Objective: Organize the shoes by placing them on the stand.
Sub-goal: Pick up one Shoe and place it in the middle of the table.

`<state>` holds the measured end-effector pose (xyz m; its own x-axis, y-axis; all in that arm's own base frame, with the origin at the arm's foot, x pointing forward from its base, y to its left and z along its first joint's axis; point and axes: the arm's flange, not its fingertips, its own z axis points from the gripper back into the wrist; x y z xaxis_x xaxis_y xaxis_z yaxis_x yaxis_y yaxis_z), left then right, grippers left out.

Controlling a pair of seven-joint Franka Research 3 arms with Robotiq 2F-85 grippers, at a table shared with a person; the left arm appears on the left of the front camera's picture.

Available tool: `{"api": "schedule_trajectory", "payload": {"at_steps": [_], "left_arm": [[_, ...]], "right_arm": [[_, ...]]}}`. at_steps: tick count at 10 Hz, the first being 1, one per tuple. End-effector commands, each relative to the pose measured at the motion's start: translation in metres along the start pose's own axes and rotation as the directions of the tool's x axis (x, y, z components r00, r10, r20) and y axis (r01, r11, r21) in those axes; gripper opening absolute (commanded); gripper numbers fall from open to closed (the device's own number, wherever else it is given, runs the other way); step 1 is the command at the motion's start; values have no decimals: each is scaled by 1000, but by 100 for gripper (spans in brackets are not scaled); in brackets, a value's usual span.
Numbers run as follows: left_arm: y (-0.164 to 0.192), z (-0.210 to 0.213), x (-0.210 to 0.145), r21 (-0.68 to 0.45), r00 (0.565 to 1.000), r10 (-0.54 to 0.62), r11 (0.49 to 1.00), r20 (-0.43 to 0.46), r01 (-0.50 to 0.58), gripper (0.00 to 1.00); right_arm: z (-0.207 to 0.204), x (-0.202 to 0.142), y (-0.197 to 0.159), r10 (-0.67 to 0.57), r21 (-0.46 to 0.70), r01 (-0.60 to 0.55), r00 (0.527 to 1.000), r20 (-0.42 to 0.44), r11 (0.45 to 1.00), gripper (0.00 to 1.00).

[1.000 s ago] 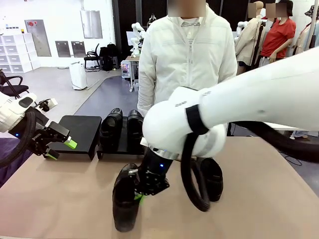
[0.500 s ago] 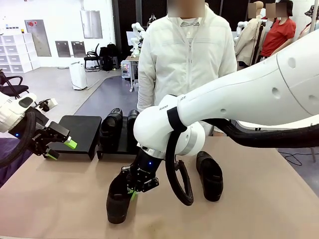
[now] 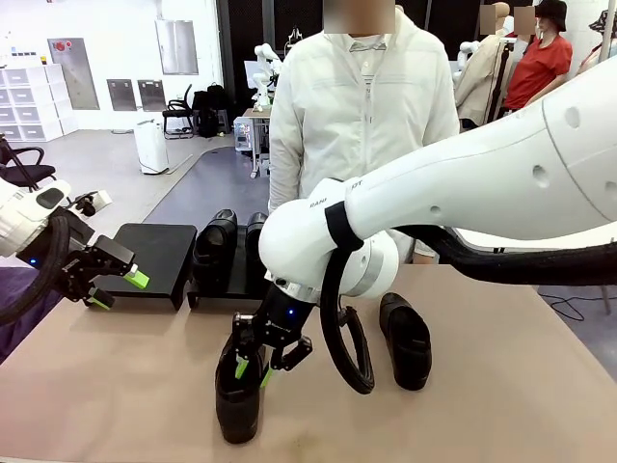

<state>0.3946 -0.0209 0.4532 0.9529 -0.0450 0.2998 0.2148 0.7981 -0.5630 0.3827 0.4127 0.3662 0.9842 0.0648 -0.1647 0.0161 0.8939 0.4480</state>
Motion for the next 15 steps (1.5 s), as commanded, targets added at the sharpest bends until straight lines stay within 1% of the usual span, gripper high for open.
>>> {"api": "schedule_trajectory", "payload": {"at_steps": [1, 2, 3, 4, 5, 6, 7, 8, 9, 10, 11, 12, 13, 14, 15], "left_arm": [[1, 2, 0, 2, 1000, 3, 1000, -4, -3, 100], [1, 2, 0, 2, 1000, 3, 1000, -4, -3, 100], [1, 2, 0, 2, 1000, 3, 1000, -4, -3, 100], [1, 2, 0, 2, 1000, 3, 1000, -4, -3, 100], [1, 2, 0, 2, 1000, 3, 1000, -4, -3, 100], [1, 2, 0, 2, 1000, 3, 1000, -4, -3, 100], [1, 2, 0, 2, 1000, 3, 1000, -4, -3, 100], [1, 2, 0, 2, 1000, 3, 1000, -4, -3, 100], [1, 2, 0, 2, 1000, 3, 1000, -4, -3, 100], [1, 2, 0, 2, 1000, 3, 1000, -4, -3, 100], [1, 2, 0, 2, 1000, 3, 1000, -4, -3, 100], [1, 2, 0, 2, 1000, 3, 1000, -4, -3, 100], [1, 2, 0, 2, 1000, 3, 1000, -4, -3, 100], [1, 2, 0, 2, 1000, 3, 1000, -4, -3, 100], [1, 2, 0, 2, 1000, 3, 1000, -4, -3, 100]], "right_arm": [[47, -21, -16, 106, 99, -101, 993, -50, 990, 100], [80, -38, -34, 145, 124, -138, 988, -50, 983, 100], [116, -60, -59, 161, 124, -155, 986, -35, 980, 100], [146, -78, -85, 160, 107, -159, 987, 2, 981, 100], [183, -93, -120, 153, 122, -154, 988, 20, 981, 100], [220, -106, -159, 159, 157, -158, 987, 8, 975, 100], [261, -116, -205, 162, 209, -156, 987, -12, 965, 100], [295, -122, -246, 148, 292, -130, 988, -38, 948, 100], [321, -130, -287, 150, 393, -125, 988, -32, 911, 100], [341, -141, -328, 74, 459, -75, 997, 21, 885, 100], [349, -153, -358, 24, 515, -57, 997, 71, 856, 100], [349, -163, -380, 0, 567, -67, 993, 118, 821, 100], [344, -166, -392, -50, 593, -52, 987, 154, 804, 100], [333, -161, -386, -106, 526, 1, 980, 170, 850, 100], [356, -173, -399, -45, 561, -24, 993, 109, 828, 100]]}}
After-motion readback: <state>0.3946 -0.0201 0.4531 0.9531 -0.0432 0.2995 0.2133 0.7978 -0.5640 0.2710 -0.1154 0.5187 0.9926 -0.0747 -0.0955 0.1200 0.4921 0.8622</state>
